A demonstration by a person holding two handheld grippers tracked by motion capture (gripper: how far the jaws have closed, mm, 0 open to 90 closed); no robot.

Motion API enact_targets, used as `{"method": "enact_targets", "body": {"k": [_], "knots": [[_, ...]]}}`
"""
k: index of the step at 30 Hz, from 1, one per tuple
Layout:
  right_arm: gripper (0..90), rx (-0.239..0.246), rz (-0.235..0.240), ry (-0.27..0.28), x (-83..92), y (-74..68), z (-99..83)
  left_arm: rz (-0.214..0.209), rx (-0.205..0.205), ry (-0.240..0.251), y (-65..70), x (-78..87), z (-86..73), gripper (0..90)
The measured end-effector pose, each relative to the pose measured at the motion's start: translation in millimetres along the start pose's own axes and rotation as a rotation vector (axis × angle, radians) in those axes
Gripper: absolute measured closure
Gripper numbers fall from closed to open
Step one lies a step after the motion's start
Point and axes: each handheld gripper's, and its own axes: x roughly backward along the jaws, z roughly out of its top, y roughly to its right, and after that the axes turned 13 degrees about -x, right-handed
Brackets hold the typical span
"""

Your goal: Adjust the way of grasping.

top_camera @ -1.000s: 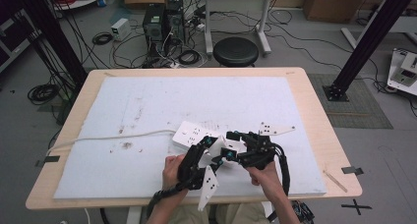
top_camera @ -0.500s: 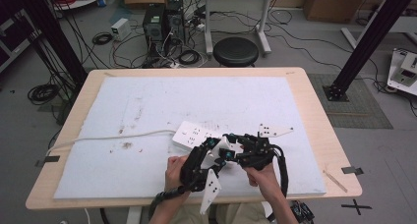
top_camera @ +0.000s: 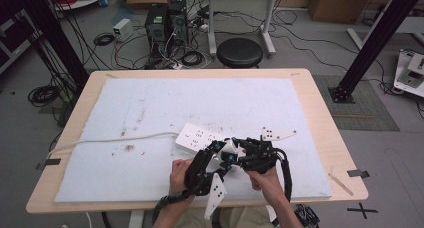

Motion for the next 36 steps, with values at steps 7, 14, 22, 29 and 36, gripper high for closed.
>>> {"method": "enact_targets", "body": {"k": [7, 14, 22, 29, 36], "knots": [[45.7, 0.006, 0.016, 0.006, 1.6, 0.3, -0.7, 0.0, -0.001, 0.005, 0.6, -0.3, 1.2, 42.4], [50.5, 0.014, 0.026, 0.003, 1.3, 0.8, -0.5, -0.002, -0.001, 0.001, 1.0, -0.6, 0.7, 42.4], [55.5, 0.012, 0.033, -0.004, 1.6, 0.8, -0.8, -0.004, 0.0, -0.003, 0.7, -1.9, 0.3, 42.4], [60.4, 0.027, 0.031, -0.005, 2.6, 0.1, -1.3, -0.013, 0.003, -0.001, 0.8, -2.0, -0.1, 42.4], [62.2, 0.015, 0.028, -0.019, 3.5, 1.0, -1.2, -0.026, 0.002, 0.0, 0.9, -2.8, -0.5, 42.4]]}}
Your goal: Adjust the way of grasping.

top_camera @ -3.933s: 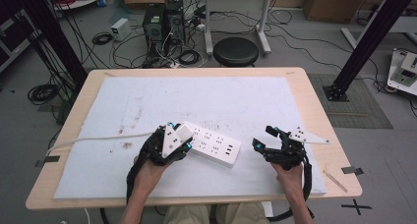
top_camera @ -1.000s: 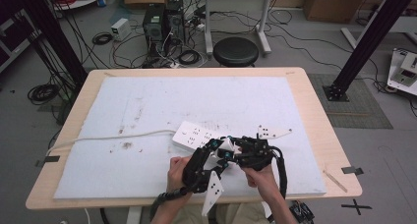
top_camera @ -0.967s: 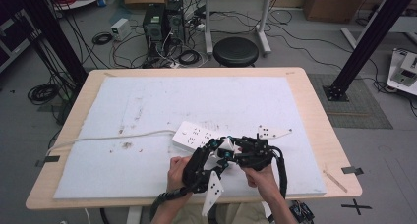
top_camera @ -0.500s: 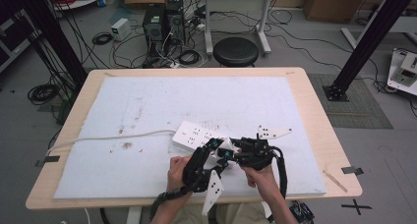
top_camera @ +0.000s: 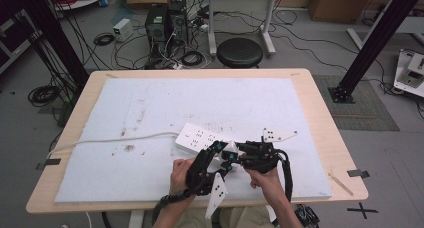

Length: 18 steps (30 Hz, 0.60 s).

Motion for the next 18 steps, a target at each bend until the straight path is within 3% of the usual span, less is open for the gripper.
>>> {"method": "enact_targets", "body": {"k": [18], "knots": [[63.1, 0.003, -0.018, -0.014, 0.1, 1.0, 0.0, -0.02, 0.012, -0.005, 0.0, -0.8, -1.1, 42.3]]}}
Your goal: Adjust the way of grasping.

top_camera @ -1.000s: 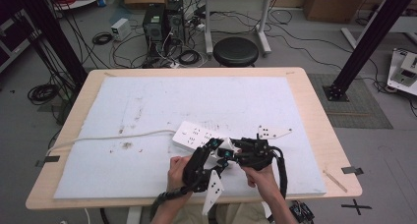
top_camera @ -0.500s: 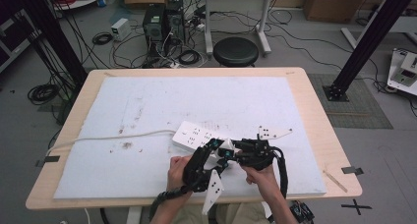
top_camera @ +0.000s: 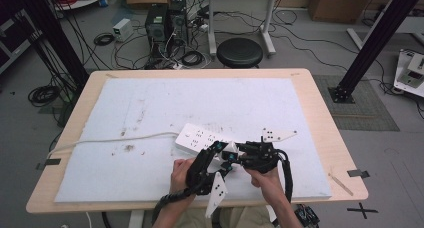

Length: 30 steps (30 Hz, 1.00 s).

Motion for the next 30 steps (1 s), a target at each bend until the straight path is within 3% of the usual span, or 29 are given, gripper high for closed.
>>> {"method": "enact_targets", "body": {"k": [16, 22, 30], "knots": [[63.4, 0.002, -0.023, -0.005, -0.9, -0.4, 0.2, -0.034, 0.034, 0.006, -2.8, -1.1, -4.4, 41.4], [63.4, -0.004, -0.022, 0.016, 1.8, 1.4, 1.5, -0.038, 0.103, -0.019, -4.4, -1.6, -7.0, 32.1], [63.3, -0.01, -0.039, 0.018, 5.1, 2.1, 2.1, -0.055, 0.123, -0.017, -8.4, 1.0, -8.6, 21.2]]}}
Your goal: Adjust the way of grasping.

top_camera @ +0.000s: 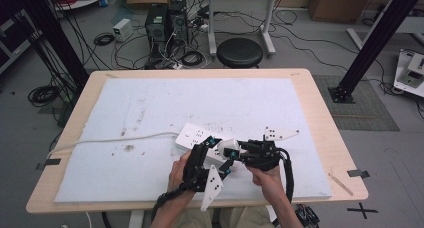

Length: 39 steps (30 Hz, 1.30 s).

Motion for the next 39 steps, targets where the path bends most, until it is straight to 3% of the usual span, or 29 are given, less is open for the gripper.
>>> {"method": "enact_targets", "body": {"k": [7, 15, 19, 31, 39], "knots": [[63.3, 0.007, -0.028, 0.021, 7.6, 1.5, 0.6, -0.017, 0.049, -0.001, -7.7, 4.7, -4.2, 21.2], [63.3, 0.015, -0.071, 0.058, 24.1, 4.7, 2.4, -0.033, 0.156, -0.037, -19.6, 19.8, -21.6, 21.2], [63.3, 0.032, -0.1, 0.071, 30.8, 5.9, 3.3, -0.021, 0.222, -0.066, -27.1, 28.5, -36.6, 21.2], [63.3, 0.059, -0.138, 0.076, 40.0, 4.9, 3.0, 0.09, 0.48, -0.167, -51.3, 61.2, -87.0, 21.2], [63.3, 0.066, -0.157, 0.094, 47.8, 2.4, 2.9, 0.167, 0.609, -0.232, -64.3, 85.6, -118.3, 21.3]]}}
